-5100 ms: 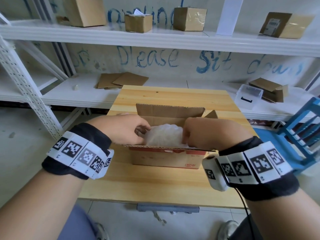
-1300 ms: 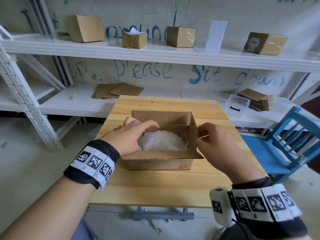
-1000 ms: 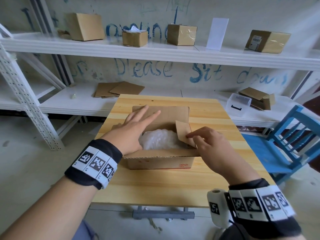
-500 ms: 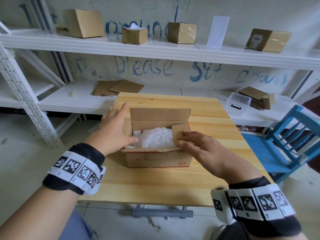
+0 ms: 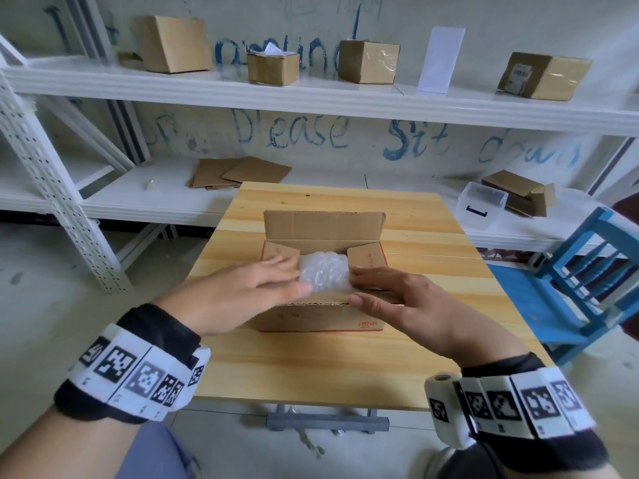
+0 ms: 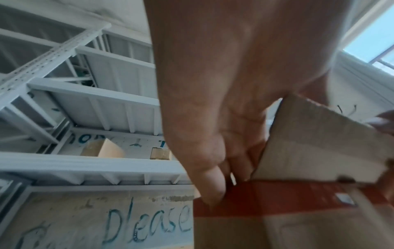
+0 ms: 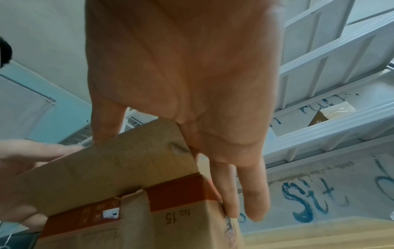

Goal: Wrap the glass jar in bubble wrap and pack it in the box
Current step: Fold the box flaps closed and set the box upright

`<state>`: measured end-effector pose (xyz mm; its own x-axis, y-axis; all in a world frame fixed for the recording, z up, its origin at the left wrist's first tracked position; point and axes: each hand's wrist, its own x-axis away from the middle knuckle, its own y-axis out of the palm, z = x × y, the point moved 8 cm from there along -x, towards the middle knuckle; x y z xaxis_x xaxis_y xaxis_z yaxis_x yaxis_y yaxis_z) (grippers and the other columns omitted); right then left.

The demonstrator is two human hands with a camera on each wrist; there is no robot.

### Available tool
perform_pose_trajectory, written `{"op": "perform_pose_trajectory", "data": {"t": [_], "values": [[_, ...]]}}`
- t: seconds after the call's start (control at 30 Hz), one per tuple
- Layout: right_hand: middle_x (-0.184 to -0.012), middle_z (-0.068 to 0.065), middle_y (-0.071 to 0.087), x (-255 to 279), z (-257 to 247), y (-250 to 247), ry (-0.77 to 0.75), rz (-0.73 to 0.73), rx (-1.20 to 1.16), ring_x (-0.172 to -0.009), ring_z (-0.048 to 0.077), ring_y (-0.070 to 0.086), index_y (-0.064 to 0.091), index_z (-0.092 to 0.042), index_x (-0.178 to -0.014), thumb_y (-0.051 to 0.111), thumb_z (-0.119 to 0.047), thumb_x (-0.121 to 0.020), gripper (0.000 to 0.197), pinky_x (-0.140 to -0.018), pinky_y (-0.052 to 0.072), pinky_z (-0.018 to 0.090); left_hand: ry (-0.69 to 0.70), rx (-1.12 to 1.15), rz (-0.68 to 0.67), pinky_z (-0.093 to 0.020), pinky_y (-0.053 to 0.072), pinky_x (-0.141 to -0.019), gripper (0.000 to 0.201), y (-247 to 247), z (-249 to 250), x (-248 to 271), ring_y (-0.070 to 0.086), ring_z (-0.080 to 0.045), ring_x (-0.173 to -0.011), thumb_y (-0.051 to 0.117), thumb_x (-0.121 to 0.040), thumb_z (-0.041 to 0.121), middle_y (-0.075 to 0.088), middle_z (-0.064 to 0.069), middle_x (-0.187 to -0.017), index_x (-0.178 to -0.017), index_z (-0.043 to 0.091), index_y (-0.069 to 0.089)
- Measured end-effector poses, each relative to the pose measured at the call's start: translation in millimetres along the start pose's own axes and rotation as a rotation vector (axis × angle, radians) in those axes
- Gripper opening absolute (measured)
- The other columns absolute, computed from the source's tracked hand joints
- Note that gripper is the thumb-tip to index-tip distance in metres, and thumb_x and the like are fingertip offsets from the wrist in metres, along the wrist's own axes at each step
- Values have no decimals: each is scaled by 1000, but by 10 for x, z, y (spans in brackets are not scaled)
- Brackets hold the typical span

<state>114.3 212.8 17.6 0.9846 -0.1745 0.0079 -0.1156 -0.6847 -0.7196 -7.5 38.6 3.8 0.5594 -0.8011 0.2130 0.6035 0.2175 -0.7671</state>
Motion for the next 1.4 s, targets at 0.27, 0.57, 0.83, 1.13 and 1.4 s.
{"op": "perform_pose_trajectory", "data": {"t": [0.27,0.57,0.83,1.13,1.4], "values": [[-155,-34,32,-63,0,131,61,-199,158,-140,-6,33,46,-43,-148,61,-68,-82,72,-109,23,18,-38,-202,-111,-28,16,-120,93,92,-21,22,6,15,-141,70,-81,62,-1,43,-150,-153,61,10],[-169,-18,10,-273,-138,244,34,-226,572,-156,22,-17,38,-43,-152,40,-89,-65,99,-124,-6,57,-48,-409,-156,-36,15,-125,76,70,104,-97,3,-1,-154,62,-91,52,3,22,-166,-155,54,19],[-163,5,33,-364,-302,195,104,-321,502,-143,21,40,47,-34,-148,58,-32,-90,59,-108,38,32,-59,-452,-194,-45,28,-120,67,-1,119,-184,13,-7,-153,57,-89,46,-4,27,-166,-149,59,32],[-121,-5,64,-373,-331,115,137,-268,403,-110,21,60,53,-30,-132,64,-28,-87,47,-87,50,32,-139,-374,-226,-45,15,-124,72,-27,66,-203,6,-17,-155,63,-92,40,25,22,-164,-152,55,26],[-169,-5,19,-369,-316,230,155,-378,569,-149,23,33,27,-46,-156,53,-23,-89,75,-117,33,40,-178,-265,-232,-42,34,-118,83,-5,49,-164,30,-10,-148,65,-85,26,33,19,-159,-149,58,22]]}}
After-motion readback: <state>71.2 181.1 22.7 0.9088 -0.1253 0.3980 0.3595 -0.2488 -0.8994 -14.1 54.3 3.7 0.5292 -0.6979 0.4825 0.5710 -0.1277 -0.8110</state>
